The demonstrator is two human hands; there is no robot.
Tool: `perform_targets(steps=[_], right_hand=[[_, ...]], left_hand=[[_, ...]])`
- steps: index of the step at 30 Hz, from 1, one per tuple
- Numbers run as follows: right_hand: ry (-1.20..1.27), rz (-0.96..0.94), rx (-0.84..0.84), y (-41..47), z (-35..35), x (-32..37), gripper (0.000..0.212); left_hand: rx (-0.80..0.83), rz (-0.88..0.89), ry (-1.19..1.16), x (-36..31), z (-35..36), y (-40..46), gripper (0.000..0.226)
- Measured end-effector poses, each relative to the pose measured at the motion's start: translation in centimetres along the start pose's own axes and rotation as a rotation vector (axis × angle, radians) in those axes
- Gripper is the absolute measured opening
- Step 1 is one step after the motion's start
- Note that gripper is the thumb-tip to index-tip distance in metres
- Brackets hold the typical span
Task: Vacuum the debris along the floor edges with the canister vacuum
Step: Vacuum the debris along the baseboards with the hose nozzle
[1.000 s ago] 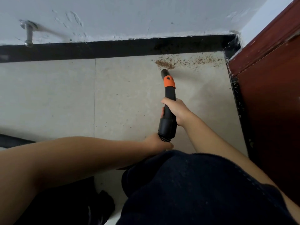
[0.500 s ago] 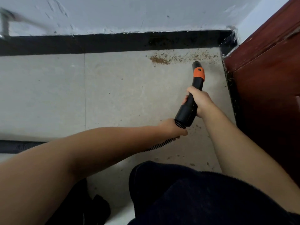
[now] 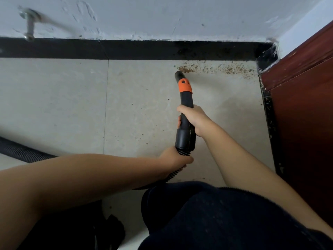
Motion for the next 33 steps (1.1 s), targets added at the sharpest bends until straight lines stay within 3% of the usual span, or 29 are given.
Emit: perform_targets(steps=[9,15,19,25,33], right_hand=[[0.199,-0.002,-0.168,0.9,-4.2,0.5,0.012],[0.213,0.007,-0.283,1.5,-9.6,2.0,0.012],[0.185,0.011,-0.252,1.5,-9.3,2.7,0.011],[0.085,0.006,-0.097,1.2,-3.5,2.1,0.01],[0.037,0.006,0.023,1.8,1.5,2.6,0.01]], left_hand=[[0.056,-0.005,0.11,-3.1,0.1,1.4,0.017],[0.067,0.019,0.12,-6.7,3.0,2.8,0.035],[0.077,0.01,0.054,-6.9,3.2,2.6,0.034],[0.026,-0.017,-0.044,-3.6,1.0,1.4,0.015],[-0.042,-0.009,-0.088,-2.1,-2.6,0.5,0.017]])
Point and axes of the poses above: each hand's wrist, its own y-axis towards the middle knuckle, its own z-axis out of the palm, x = y × z, the point moved 8 cm from there along y, towards the middle knuckle, and after that the axes turned 5 degrees about -z, right-handed, at the moved point
